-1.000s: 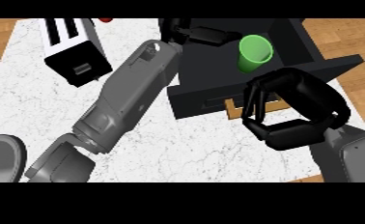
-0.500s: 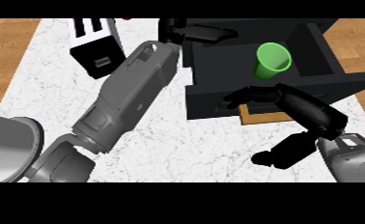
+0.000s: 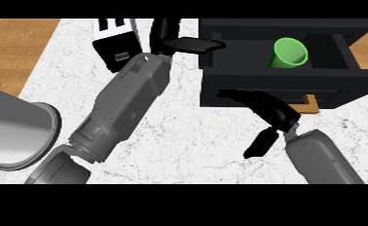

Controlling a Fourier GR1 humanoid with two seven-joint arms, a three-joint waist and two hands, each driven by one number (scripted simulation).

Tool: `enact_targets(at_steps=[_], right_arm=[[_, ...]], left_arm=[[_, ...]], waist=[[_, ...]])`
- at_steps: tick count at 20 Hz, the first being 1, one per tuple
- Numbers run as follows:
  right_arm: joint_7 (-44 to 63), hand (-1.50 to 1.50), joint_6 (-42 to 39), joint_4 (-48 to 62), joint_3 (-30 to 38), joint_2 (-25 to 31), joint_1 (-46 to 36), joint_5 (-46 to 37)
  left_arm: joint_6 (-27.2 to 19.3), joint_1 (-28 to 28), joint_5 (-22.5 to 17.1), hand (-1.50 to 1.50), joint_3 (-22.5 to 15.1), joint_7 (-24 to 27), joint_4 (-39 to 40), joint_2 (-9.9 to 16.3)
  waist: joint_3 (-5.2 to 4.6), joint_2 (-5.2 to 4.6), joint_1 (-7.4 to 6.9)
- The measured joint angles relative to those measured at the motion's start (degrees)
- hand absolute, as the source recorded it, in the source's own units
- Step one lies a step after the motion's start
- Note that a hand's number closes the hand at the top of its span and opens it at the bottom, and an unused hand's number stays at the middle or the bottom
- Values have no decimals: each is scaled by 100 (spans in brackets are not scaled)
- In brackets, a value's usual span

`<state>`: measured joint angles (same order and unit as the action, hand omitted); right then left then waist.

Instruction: Pick up the cup, place it into the drawer and close the drawer

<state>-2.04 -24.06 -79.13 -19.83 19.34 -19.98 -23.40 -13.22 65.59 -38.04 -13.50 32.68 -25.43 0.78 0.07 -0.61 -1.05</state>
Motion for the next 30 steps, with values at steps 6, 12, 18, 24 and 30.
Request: enact_targets(at_steps=[6,12,18,24,30], right_arm=[[-764,150,623,2044,90,-229,-758,-580],[-1512,150,1087,3568,720,-254,-1742,-518],[-1978,150,1292,4522,1294,-159,-2432,-279],[-2195,150,901,4690,1514,-77,-2465,22],[-2257,150,448,4639,1637,48,-2416,282]], left_arm=[[196,-487,-28,-150,17,-36,-493,238],[533,-889,-75,-150,1,-210,-936,559],[725,-1227,-99,-150,-31,-313,-1286,753],[979,-1565,-69,-150,-116,-328,-1480,932],[1148,-1655,-92,-150,-134,-390,-1640,1038]], waist=[[-5,17,-295],[14,-31,-527],[49,-93,-686],[53,-86,-782],[70,-109,-874]])
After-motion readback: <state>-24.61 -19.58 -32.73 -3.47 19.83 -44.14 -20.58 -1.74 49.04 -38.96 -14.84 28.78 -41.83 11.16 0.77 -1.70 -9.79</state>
